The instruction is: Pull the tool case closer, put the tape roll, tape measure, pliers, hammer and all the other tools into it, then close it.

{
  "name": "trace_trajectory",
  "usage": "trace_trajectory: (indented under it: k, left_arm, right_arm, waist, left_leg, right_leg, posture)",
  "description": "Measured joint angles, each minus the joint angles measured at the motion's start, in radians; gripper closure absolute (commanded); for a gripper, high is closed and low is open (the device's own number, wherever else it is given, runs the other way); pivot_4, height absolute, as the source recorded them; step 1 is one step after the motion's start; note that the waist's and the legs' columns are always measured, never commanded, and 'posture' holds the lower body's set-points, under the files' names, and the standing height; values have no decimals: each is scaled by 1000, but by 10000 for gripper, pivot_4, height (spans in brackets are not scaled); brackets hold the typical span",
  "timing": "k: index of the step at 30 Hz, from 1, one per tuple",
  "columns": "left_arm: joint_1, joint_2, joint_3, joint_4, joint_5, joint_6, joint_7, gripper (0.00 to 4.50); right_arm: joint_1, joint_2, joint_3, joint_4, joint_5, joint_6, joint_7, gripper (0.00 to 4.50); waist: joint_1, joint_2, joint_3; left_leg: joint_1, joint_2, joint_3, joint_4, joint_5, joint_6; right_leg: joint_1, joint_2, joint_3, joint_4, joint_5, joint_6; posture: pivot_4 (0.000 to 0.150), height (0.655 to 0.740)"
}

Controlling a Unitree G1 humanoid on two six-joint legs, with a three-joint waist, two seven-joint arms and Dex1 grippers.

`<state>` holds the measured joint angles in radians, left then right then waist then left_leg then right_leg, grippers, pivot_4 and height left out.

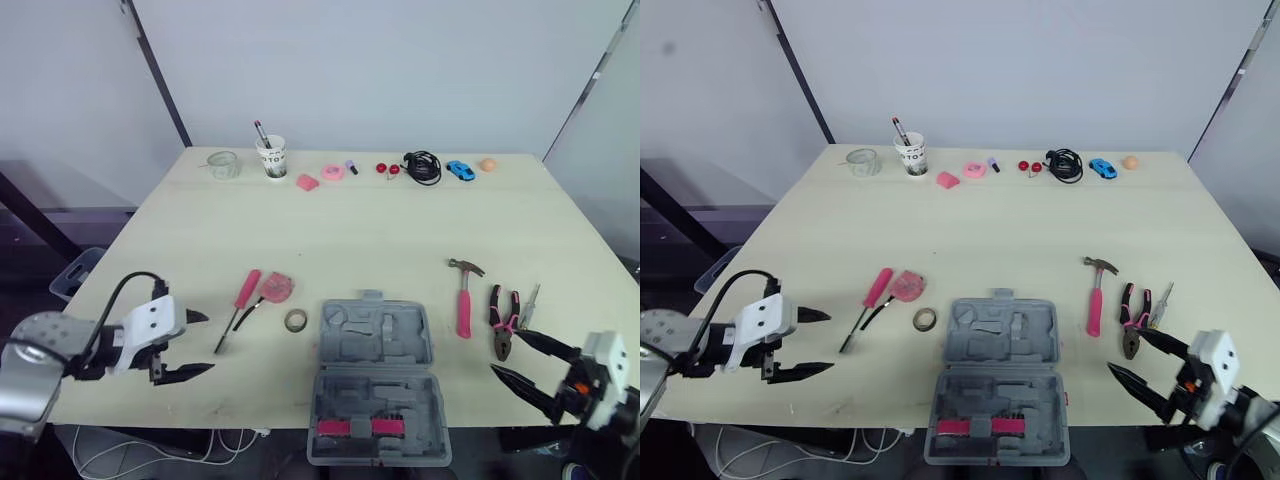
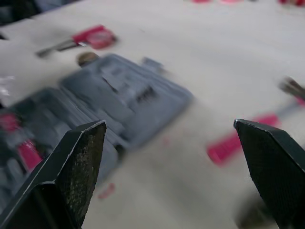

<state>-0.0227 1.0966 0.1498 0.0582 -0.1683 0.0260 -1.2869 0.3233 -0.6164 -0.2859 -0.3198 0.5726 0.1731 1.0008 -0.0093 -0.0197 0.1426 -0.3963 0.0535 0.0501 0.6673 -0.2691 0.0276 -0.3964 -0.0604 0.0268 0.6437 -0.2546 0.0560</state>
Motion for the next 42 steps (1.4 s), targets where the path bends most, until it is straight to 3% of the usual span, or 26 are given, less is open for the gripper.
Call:
trace_trajectory:
  k: [10,20,25,32,42]
  left_arm:
    - [-319,48,-259,-29,157,81,-107,682]
    - [-622,-3,-529,-68,387,91,-251,682]
    - [-674,-49,-597,-101,469,105,-257,682]
    - [-708,-213,-744,-104,672,165,-250,682]
    - [-703,-277,-762,-69,768,169,-232,682]
  right_arm:
    - [-234,0,158,-31,-23,51,-12,0]
    - [-277,-12,199,5,-54,62,5,0]
    - [-296,-22,198,16,-53,62,20,0]
    - [-301,-28,202,25,-58,60,33,0]
    - [-303,-34,202,27,-58,62,40,0]
  waist:
    - [13,-2,2]
    - [23,-3,2]
    - [23,-3,2]
    - [22,-3,3]
    - [24,-3,3]
  left_leg:
    - [-2,-1,1,1,0,0]
    - [-3,-1,0,2,0,0]
    - [-3,0,0,3,0,0]
    - [-4,-1,-1,3,0,0]
    - [-3,-1,0,4,0,0]
  right_leg:
    - [0,9,0,1,0,0]
    - [0,11,3,0,1,3]
    - [0,12,4,1,2,4]
    - [0,13,5,1,2,4]
    - [0,14,7,1,2,4]
  posture:
    - [1500,7400]
    - [1500,7400]
    - [1500,7400]
    - [1500,7400]
    - [1500,7400]
